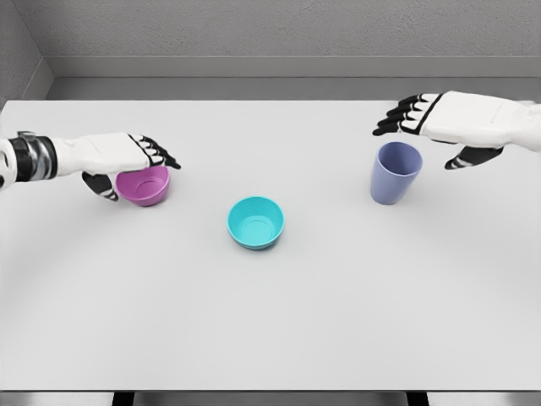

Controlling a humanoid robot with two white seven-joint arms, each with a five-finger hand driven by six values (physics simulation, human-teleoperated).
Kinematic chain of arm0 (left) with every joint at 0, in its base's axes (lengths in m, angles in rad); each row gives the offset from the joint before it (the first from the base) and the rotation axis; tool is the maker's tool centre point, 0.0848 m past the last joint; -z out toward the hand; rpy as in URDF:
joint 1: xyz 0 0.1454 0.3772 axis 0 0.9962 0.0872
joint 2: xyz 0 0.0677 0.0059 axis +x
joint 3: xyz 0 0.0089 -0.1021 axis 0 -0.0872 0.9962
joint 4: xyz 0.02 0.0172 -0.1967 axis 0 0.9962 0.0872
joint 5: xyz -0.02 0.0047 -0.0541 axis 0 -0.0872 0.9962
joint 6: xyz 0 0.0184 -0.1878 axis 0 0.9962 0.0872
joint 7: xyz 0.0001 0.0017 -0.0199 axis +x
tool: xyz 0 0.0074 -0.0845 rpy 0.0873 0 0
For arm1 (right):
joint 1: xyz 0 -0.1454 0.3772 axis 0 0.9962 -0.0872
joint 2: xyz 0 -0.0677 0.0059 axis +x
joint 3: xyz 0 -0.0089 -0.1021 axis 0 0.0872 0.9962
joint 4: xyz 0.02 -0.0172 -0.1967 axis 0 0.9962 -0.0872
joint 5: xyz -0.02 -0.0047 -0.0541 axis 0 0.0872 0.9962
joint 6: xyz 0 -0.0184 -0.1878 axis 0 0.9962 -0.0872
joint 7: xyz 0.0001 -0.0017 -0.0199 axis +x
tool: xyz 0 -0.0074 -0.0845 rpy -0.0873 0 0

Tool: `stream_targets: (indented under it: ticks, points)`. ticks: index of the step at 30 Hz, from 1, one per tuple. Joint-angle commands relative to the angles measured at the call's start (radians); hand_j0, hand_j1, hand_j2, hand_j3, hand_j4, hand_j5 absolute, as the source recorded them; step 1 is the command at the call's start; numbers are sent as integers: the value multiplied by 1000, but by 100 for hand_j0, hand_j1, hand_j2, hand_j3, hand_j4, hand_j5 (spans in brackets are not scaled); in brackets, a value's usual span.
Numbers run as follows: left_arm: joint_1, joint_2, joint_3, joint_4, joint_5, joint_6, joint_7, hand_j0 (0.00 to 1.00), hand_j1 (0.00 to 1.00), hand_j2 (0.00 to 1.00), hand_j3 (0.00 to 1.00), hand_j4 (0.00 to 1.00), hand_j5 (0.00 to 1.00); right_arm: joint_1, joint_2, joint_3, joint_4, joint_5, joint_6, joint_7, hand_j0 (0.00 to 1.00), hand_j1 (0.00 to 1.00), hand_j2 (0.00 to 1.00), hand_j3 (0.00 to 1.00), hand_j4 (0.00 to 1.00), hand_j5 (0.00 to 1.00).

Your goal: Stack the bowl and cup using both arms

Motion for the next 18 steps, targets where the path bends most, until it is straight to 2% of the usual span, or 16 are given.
stream_targets:
  ticks: [1,7,10,18]
  points:
    - [0,-1,-11,7,0,2,0,100,100,100,100,100,100,2,-1,7,10,-4,3,0,100,100,100,100,100,100]
    - [-2,-3,-13,40,-4,2,0,100,100,100,100,100,100,0,4,8,12,-4,3,0,100,100,100,100,100,100]
    - [-3,-3,-19,40,-6,2,0,100,100,100,100,100,100,-20,10,50,12,-4,3,0,100,100,100,100,100,100]
    - [-3,-3,-19,57,-4,2,0,100,100,100,100,100,100,-29,12,67,26,-4,3,0,100,100,100,100,100,100]
